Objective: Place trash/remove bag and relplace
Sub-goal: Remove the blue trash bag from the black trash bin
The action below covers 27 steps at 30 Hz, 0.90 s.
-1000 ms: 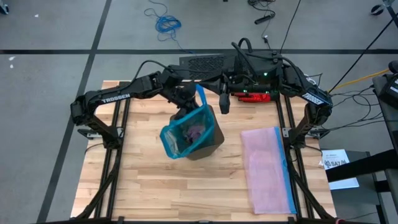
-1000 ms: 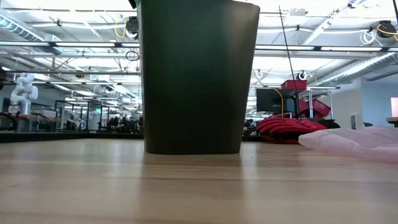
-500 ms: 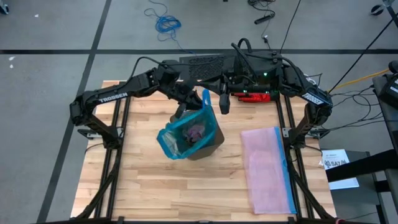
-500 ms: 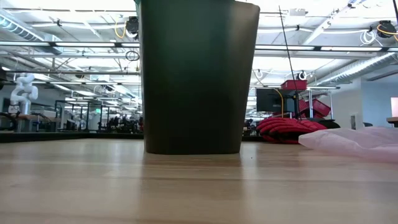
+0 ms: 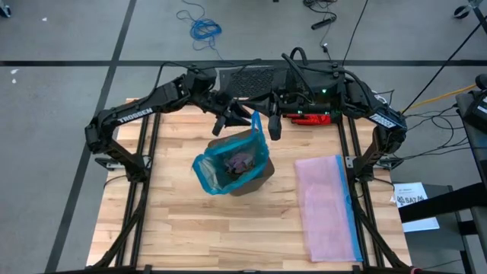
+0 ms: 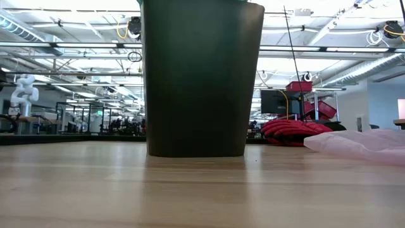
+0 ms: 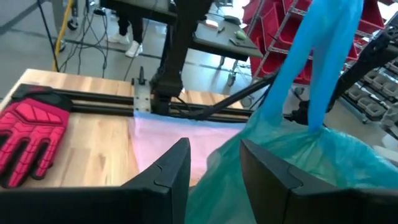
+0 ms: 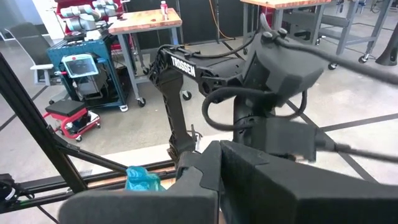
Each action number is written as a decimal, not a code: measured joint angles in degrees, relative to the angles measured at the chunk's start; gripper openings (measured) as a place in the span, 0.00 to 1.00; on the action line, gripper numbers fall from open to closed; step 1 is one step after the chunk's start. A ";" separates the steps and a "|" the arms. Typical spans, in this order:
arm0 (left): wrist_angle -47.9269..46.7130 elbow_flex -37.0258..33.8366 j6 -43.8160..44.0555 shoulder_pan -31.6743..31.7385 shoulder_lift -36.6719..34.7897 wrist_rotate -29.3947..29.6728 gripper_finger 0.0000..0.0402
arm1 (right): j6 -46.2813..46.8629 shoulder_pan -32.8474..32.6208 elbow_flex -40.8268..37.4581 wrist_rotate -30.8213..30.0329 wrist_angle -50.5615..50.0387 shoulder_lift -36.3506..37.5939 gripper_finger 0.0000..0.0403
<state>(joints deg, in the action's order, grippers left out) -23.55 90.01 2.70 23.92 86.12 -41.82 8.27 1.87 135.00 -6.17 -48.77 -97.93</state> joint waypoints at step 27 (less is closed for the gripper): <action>5.76 0.20 4.23 -1.93 -3.69 -0.46 0.34 | -1.49 1.22 -0.02 0.00 -1.36 -0.04 0.00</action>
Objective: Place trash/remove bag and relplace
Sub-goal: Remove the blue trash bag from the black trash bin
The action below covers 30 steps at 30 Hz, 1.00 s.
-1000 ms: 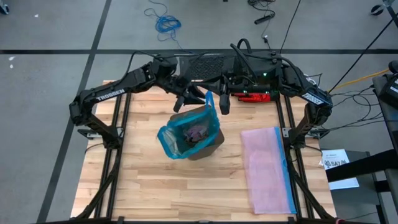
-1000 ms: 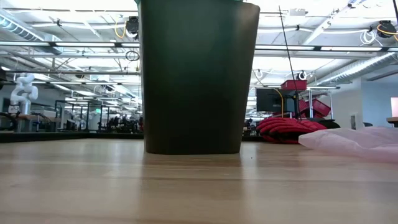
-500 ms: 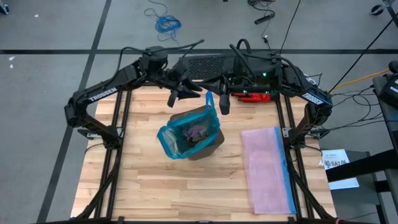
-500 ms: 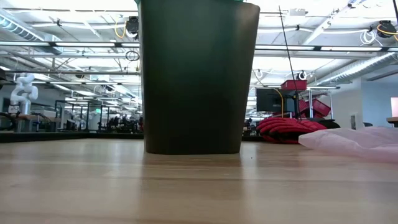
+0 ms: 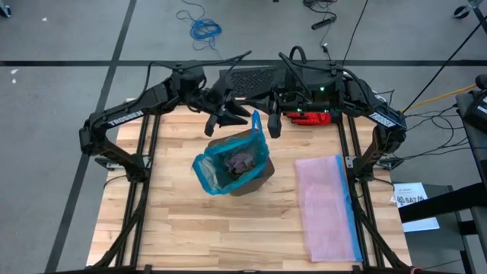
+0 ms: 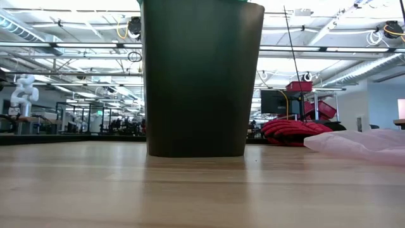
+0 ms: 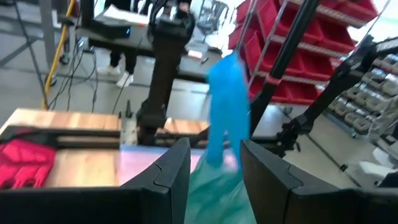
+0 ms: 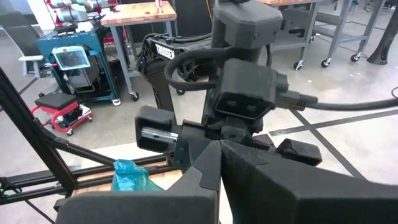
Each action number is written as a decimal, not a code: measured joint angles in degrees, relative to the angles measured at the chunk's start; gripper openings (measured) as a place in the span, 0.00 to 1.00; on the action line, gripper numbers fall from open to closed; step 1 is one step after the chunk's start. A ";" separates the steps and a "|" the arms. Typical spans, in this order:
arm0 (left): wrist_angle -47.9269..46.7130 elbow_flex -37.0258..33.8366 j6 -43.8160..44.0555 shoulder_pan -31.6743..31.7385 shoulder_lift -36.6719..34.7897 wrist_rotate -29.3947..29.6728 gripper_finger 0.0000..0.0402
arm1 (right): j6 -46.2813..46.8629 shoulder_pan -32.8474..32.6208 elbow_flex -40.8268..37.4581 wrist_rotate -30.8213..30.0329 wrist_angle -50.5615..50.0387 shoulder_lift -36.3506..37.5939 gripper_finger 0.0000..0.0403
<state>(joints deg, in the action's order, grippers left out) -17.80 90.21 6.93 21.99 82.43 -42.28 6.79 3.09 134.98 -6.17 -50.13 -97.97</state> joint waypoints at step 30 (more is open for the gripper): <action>13.71 -0.04 12.27 -2.56 3.96 0.72 0.34 | 2.19 0.17 -0.02 0.52 0.04 -0.74 0.14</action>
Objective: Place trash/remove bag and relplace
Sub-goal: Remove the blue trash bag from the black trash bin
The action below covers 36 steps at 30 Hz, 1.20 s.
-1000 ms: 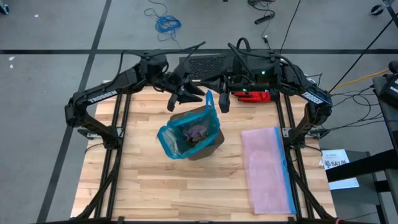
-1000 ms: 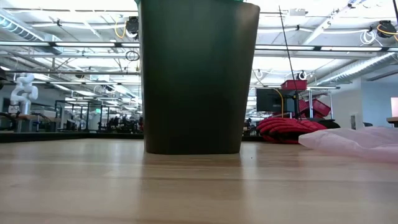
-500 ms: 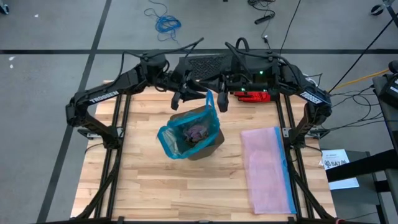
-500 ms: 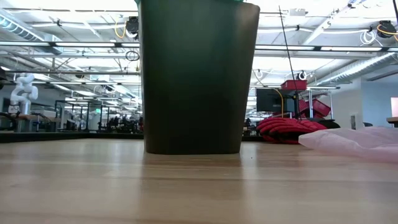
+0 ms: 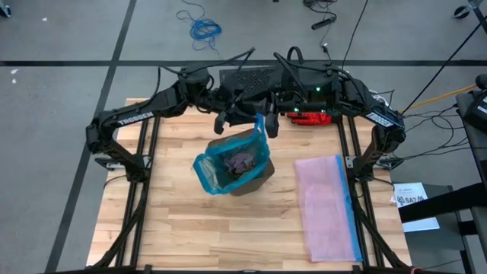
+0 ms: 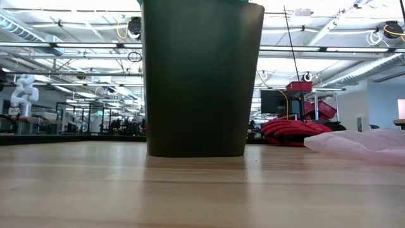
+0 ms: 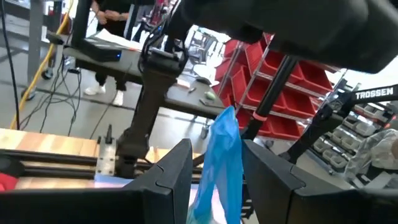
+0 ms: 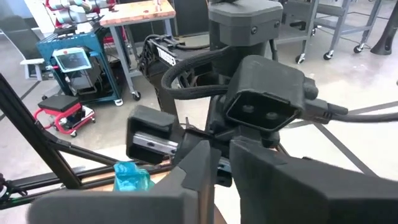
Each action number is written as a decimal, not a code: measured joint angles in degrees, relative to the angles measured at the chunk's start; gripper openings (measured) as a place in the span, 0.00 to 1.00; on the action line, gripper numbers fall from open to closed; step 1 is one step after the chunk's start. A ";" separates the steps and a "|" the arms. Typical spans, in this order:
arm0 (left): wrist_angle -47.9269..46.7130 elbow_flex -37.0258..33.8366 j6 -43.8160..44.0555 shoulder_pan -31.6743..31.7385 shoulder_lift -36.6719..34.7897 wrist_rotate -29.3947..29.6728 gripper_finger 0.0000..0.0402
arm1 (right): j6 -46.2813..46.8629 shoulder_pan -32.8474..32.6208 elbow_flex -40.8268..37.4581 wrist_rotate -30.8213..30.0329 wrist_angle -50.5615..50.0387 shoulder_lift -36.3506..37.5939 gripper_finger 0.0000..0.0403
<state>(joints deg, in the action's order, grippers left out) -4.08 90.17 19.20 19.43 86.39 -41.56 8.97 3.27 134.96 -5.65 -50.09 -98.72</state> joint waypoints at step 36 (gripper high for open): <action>-3.69 0.02 -4.29 15.68 -3.96 -11.22 0.00 | -0.75 -13.13 -0.02 -0.98 -14.21 -7.89 0.25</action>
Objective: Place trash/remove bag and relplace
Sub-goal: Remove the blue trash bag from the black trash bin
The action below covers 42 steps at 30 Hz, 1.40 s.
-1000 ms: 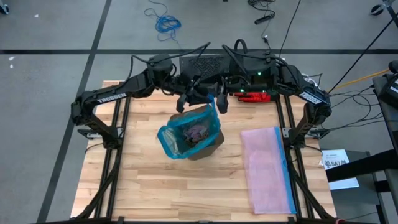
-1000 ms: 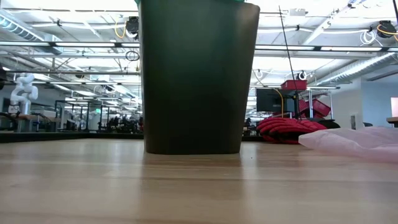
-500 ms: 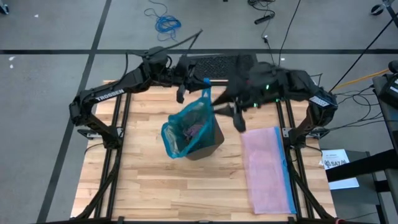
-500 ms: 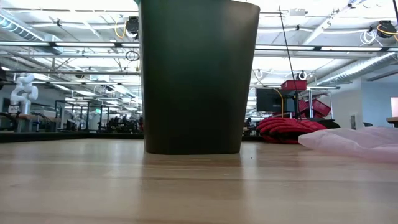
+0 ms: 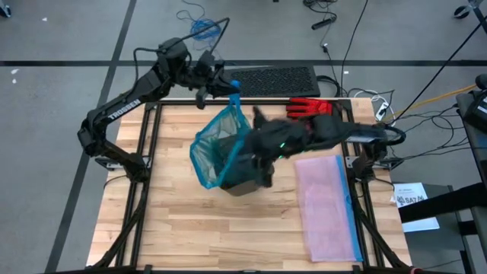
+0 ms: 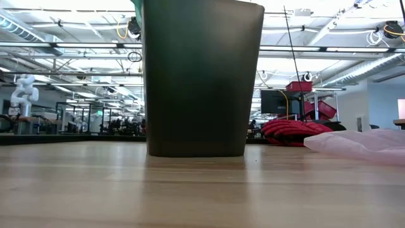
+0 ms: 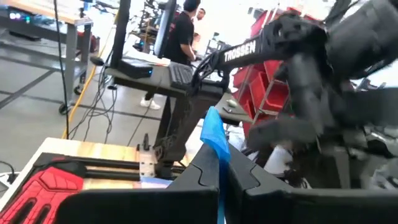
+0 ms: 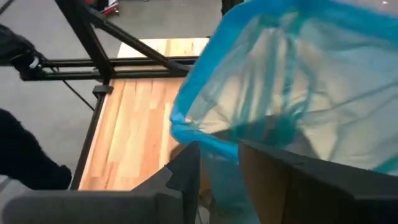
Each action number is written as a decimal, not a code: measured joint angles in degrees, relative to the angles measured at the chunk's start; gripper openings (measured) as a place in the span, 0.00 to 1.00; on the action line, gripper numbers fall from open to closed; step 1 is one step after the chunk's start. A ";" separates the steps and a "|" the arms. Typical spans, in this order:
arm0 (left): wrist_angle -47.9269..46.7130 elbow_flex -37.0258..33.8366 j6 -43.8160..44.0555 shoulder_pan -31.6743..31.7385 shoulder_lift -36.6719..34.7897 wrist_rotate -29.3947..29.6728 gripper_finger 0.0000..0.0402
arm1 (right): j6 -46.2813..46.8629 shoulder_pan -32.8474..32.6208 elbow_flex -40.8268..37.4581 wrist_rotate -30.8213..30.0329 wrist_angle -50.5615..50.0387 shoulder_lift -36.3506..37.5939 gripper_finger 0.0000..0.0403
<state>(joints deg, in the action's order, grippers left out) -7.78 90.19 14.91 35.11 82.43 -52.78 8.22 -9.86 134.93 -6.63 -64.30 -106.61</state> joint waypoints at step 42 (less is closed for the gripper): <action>-15.48 -0.02 -9.62 2.80 -0.98 -2.70 0.00 | -9.86 -2.46 0.00 -11.28 -3.05 -13.94 0.01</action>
<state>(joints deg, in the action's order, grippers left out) -23.26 90.17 5.28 37.91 81.45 -55.48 -1.64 -12.32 134.93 -17.91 -67.35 -120.54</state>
